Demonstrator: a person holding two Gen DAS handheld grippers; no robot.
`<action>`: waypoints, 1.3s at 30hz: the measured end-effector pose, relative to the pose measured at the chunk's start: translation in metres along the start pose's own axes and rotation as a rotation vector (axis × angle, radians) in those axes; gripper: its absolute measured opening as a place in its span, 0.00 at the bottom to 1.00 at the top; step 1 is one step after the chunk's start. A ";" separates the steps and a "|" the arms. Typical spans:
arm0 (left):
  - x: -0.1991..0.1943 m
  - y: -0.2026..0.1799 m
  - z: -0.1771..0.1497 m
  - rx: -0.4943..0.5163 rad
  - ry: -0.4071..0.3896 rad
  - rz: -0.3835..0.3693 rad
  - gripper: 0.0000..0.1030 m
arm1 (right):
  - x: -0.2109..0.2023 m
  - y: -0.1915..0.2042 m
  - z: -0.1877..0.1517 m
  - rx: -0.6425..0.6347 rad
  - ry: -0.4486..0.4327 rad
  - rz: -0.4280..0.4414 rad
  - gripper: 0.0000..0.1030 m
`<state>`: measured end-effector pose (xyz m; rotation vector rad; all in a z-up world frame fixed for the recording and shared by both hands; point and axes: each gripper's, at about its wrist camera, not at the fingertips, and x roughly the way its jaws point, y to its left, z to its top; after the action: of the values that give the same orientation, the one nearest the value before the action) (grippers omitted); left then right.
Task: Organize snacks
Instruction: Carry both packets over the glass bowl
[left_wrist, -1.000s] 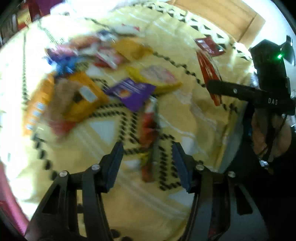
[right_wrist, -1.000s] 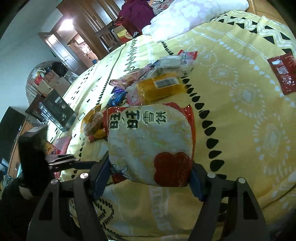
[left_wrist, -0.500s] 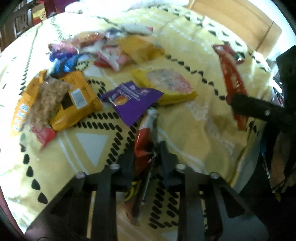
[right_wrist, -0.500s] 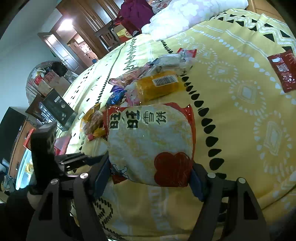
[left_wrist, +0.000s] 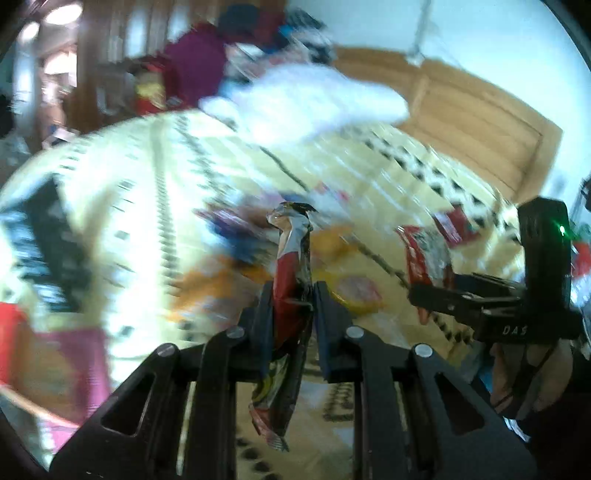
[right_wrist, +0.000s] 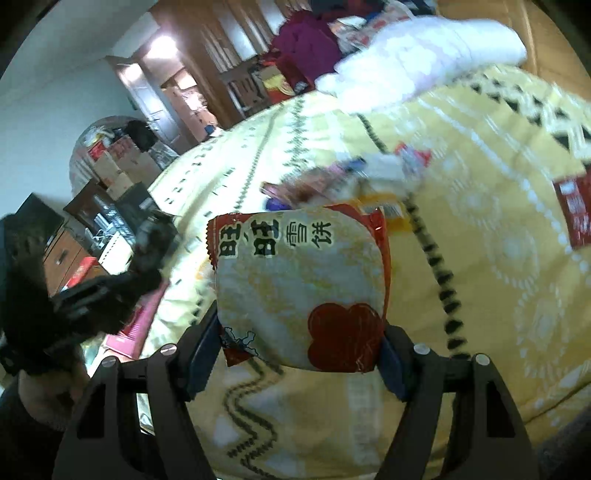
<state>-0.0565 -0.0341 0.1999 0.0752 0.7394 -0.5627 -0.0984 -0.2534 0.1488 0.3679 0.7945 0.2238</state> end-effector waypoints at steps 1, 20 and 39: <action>-0.014 0.008 0.003 -0.007 -0.027 0.033 0.19 | -0.002 0.010 0.006 -0.019 -0.010 0.008 0.75; -0.241 0.234 -0.038 -0.421 -0.297 0.611 0.20 | 0.038 0.339 0.093 -0.418 -0.033 0.395 0.75; -0.271 0.325 -0.121 -0.643 -0.185 0.787 0.20 | 0.129 0.559 0.001 -0.661 0.230 0.566 0.75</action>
<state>-0.1280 0.3975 0.2458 -0.2728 0.6172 0.4245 -0.0416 0.2995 0.2905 -0.0732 0.7789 1.0443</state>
